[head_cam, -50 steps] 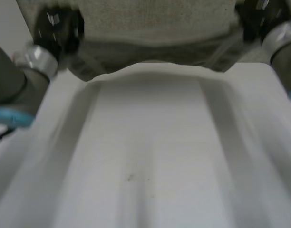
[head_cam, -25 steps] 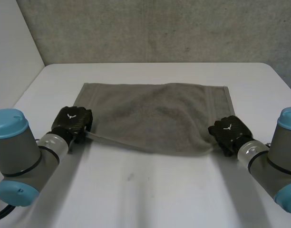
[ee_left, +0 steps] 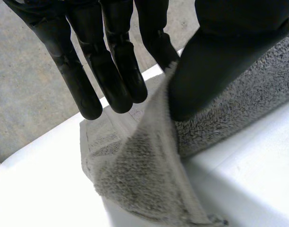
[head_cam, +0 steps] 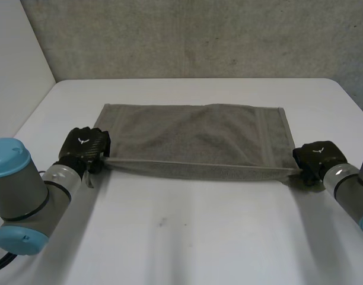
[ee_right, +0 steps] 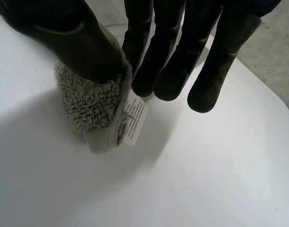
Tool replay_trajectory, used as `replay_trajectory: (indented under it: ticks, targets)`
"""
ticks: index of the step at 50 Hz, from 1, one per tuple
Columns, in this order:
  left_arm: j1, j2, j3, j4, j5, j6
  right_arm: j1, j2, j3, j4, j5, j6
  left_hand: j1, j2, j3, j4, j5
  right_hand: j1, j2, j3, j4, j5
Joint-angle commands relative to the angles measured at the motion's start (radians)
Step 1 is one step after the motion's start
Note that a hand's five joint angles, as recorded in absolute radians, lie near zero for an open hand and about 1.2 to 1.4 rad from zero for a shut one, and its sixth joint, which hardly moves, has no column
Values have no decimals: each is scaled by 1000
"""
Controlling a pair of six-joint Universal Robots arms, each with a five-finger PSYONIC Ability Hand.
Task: Fold the towel.
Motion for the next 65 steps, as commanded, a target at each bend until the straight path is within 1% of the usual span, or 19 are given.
replay_trajectory:
  ticks: [1, 8, 18, 24, 29, 30, 31, 39, 44, 46, 47, 49, 50, 52, 54, 57, 61, 64, 65]
  targets:
    - [1, -29, 2, 15, -6, 3, -19, -46, 6, 7, -50, 38, -167, -169, -169, -169, -176, 56, 51, 55, 52, 61]
    - [1, -62, 9, 12, -8, 33, -18, -61, 15, 8, -65, 37, -221, -222, -223, -222, -230, 56, 51, 55, 52, 61]
    - [12, -52, -9, -8, -13, 191, -19, -81, 19, 5, -60, 34, -206, -208, -208, -208, -215, 56, 51, 55, 52, 61]
    - [28, -10, -38, -8, -13, 224, -19, -105, 29, 2, -65, 32, -195, -196, -197, -196, -203, 56, 51, 55, 52, 61]
    - [35, 2, -41, -5, -13, 228, -14, -107, 32, 2, -63, 32, 110, 108, 108, 109, 101, 56, 51, 55, 52, 61]
    - [35, 2, -41, -5, -13, 228, -14, -107, 32, 2, -63, 32, 111, 109, 109, 110, 102, 56, 51, 55, 52, 61]
    - [35, 2, -41, -3, -13, 228, -13, -107, 32, 2, -63, 31, 282, 281, 280, 281, 274, 56, 51, 55, 52, 61]
    - [66, 43, -46, -17, 1, 231, -14, -139, 23, 19, -65, 3, 345, 344, 343, 344, 337, 56, 51, 55, 52, 61]
    - [77, 212, -119, -109, 9, 263, -11, -220, 25, 117, -66, -120, 345, 344, 343, 344, 337, 56, 51, 55, 52, 61]
    - [77, 268, -142, -155, 18, 288, -17, -289, 28, 249, -66, -252, 345, 344, 343, 344, 337, 56, 51, 55, 52, 61]
    - [77, 269, -142, -155, 18, 288, -18, -289, 28, 249, -66, -253, 345, 344, 343, 344, 337, 56, 51, 55, 52, 61]
    - [86, 422, -208, -262, 62, 343, -34, -347, 34, 410, -66, -395, 345, 344, 343, 344, 337, 56, 51, 55, 52, 61]
    - [86, 422, -208, -263, 63, 343, -34, -348, 34, 410, -66, -396, 345, 344, 343, 344, 337, 56, 51, 55, 52, 61]
    - [113, 548, -259, -370, 131, 403, -45, -369, 38, 486, -69, -457, 345, 344, 343, 344, 337, 56, 51, 55, 52, 61]
    - [133, 589, -274, -407, 165, 426, -57, -400, 28, 574, -71, -547, 345, 344, 343, 344, 337, 56, 51, 55, 52, 61]
    - [169, 628, -285, -450, 229, 446, -51, -406, -4, 540, -86, -571, 345, 344, 343, 344, 337, 56, 51, 55, 52, 61]
    - [190, 617, -264, -433, 271, 441, -48, -371, -47, 460, -91, -569, 345, 344, 343, 344, 337, 56, 51, 55, 52, 61]
    - [175, 522, -211, -372, 273, 434, -44, -253, -102, 380, -83, -569, 345, 344, 343, 344, 337, 56, 51, 55, 52, 61]
    - [163, 440, -172, -340, 267, 428, -30, -207, -148, 348, -76, -569, 345, 344, 343, 344, 337, 56, 51, 55, 52, 61]
